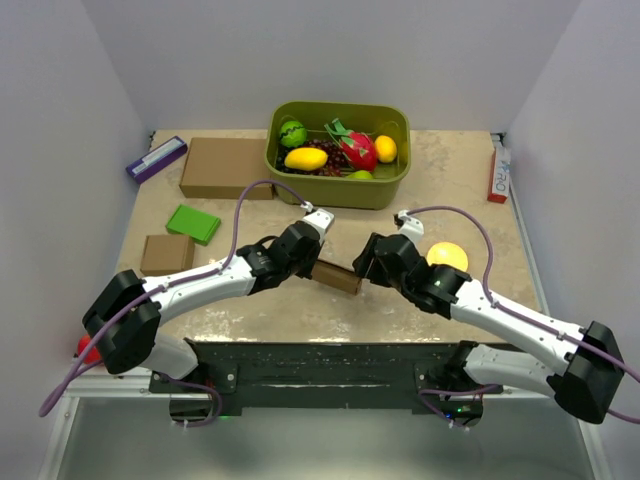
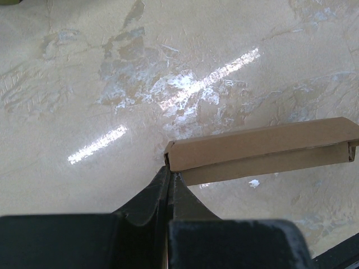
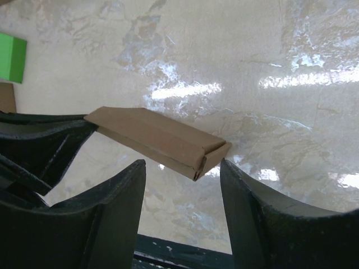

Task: Fold the paper box

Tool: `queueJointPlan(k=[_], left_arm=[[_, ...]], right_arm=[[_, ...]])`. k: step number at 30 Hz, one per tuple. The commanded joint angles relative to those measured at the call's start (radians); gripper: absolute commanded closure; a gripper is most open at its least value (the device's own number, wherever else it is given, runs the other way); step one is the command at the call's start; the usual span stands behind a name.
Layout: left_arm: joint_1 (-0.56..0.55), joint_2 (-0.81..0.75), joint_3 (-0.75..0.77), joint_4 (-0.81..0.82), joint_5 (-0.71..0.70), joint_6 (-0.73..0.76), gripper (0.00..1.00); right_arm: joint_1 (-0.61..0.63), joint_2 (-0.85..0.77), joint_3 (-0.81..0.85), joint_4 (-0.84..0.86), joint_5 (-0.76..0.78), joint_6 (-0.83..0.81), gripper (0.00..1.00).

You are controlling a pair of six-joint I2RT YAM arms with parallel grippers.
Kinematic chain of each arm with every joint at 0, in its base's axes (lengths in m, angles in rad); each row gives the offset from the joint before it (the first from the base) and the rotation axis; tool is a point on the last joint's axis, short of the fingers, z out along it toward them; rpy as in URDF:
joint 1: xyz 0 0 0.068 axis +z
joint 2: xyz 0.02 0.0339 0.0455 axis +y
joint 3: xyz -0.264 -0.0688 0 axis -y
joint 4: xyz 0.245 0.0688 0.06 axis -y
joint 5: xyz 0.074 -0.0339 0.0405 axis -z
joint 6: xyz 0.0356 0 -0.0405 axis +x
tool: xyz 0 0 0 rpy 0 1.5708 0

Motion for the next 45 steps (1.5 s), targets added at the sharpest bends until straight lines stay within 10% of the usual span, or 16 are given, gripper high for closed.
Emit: queueJointPlan(k=[1,30,45], left_arm=[[-0.011,0.017,-0.002,-0.075,0.052,-0.017,1.00],[-0.011,0.019,-0.005,-0.072,0.051,-0.018,1.00],[-0.011,0.014,-0.006,-0.072,0.052,-0.018,1.00]], right_arm=[[-0.004,0.002,-0.041,0.151,0.005,0.078,0.42],[-0.003,0.060,-0.150,0.254,-0.011,0.156,0.45],[-0.006,-0.049,-0.184,0.243,0.023,0.230,0.32]])
